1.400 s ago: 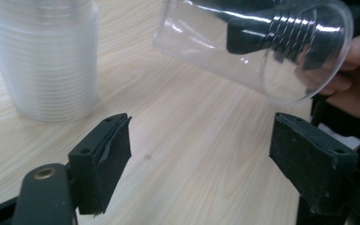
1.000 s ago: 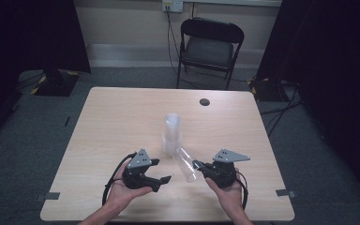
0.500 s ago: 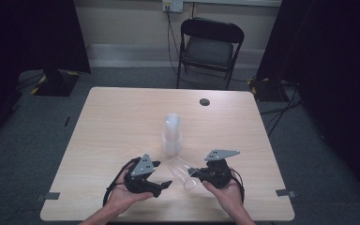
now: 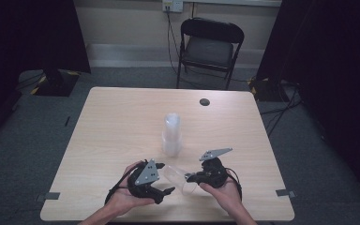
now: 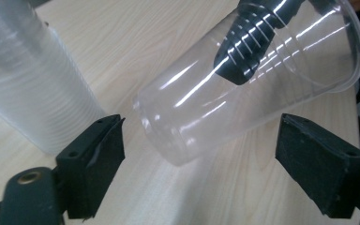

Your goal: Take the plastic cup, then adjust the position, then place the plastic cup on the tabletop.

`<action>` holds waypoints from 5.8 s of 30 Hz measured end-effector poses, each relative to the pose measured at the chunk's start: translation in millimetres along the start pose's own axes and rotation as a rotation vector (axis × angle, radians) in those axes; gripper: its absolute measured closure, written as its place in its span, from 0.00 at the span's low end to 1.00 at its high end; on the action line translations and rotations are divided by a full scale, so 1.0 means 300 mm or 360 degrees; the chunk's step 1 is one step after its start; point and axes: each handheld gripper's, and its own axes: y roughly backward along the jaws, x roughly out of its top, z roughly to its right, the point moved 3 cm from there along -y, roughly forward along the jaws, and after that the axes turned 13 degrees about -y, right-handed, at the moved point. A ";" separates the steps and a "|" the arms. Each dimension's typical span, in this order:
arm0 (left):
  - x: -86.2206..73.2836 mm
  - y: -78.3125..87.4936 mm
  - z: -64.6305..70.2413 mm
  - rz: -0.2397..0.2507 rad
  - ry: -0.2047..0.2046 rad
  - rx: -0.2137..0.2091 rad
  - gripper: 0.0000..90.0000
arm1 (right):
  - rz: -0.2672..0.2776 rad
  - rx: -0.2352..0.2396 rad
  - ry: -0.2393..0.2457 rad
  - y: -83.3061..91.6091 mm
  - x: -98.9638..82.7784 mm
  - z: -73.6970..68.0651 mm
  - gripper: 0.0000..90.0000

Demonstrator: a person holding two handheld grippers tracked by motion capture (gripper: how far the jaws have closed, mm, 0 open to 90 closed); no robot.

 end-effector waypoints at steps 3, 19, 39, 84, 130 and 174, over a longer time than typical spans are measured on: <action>0.003 -0.008 0.015 -0.0014 -0.0061 -0.0005 0.17 | -0.0040 0.0014 -0.0003 -0.010 0.000 -0.003 1.00; 0.010 -0.047 0.063 -0.0069 -0.0338 -0.0043 0.17 | -0.0170 0.0059 0.0002 -0.043 -0.007 -0.005 1.00; 0.048 -0.081 0.109 -0.0042 -0.0446 -0.0033 0.23 | -0.0185 0.0088 -0.0124 -0.083 -0.002 -0.016 0.98; 0.028 -0.074 0.070 0.0054 -0.0161 -0.0012 0.34 | -0.0006 0.0084 -0.0163 -0.053 0.011 -0.009 0.71; -0.036 0.020 -0.093 0.0204 0.0466 0.0199 0.35 | 0.0414 0.0022 -0.0110 0.062 0.044 0.023 0.64; -0.133 0.147 -0.384 0.0167 0.0739 0.0851 0.34 | 0.0507 -0.0227 -0.0201 0.130 -0.018 0.143 0.60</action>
